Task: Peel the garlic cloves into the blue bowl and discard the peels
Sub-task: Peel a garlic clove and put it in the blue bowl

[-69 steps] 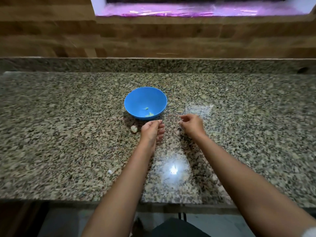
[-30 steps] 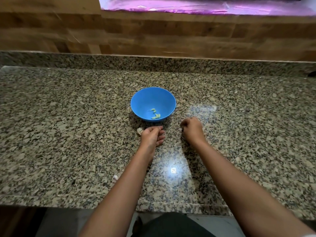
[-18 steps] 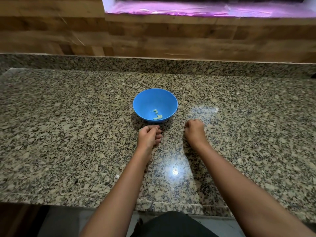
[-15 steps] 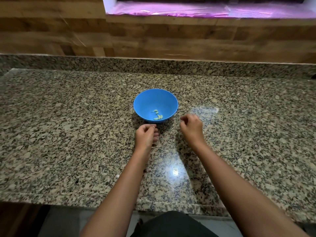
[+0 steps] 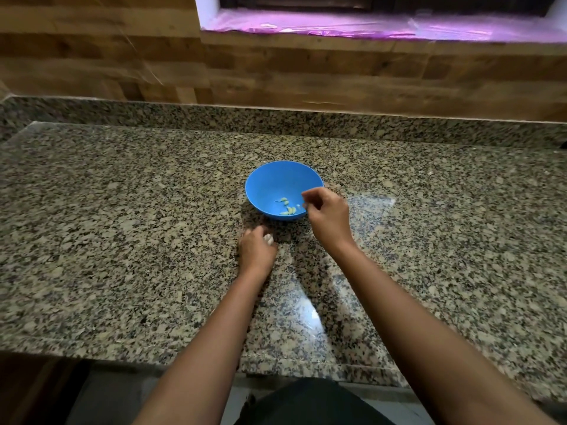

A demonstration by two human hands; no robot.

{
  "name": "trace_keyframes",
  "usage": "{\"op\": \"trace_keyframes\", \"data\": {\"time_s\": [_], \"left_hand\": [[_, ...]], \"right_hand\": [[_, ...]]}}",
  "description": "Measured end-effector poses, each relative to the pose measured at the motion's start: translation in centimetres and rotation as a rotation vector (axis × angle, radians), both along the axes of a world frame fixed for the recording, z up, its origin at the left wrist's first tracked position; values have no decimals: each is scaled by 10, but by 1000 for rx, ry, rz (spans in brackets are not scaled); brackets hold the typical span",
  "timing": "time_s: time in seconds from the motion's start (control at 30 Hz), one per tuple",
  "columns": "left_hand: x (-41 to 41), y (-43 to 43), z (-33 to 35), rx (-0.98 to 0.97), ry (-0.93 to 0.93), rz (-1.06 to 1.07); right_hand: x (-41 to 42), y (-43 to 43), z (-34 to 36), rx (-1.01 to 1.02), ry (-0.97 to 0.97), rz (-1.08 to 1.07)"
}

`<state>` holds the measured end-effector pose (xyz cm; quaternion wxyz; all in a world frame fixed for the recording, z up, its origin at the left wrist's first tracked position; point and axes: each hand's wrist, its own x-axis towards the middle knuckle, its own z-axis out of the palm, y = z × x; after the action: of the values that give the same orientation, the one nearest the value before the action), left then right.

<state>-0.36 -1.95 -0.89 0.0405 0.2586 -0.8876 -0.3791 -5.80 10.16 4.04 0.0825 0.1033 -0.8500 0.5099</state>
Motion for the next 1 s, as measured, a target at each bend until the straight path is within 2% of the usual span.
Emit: {"op": "trace_keyframes", "data": {"time_s": [0.2, 0.43, 0.63, 0.87, 1.0], "left_hand": [[7, 5, -1, 279, 84, 32], [6, 4, 0, 962, 251, 135], [7, 1, 6, 1292, 303, 75], [8, 0, 14, 1306, 298, 36], [10, 1, 17, 1191, 294, 12]], "right_hand": [[-5, -5, 8, -6, -35, -21], [21, 2, -11, -30, -230, -17], [25, 3, -8, -102, -437, 141], [23, 4, -4, -257, -546, 210], [26, 5, -3, -276, -544, 237]]}}
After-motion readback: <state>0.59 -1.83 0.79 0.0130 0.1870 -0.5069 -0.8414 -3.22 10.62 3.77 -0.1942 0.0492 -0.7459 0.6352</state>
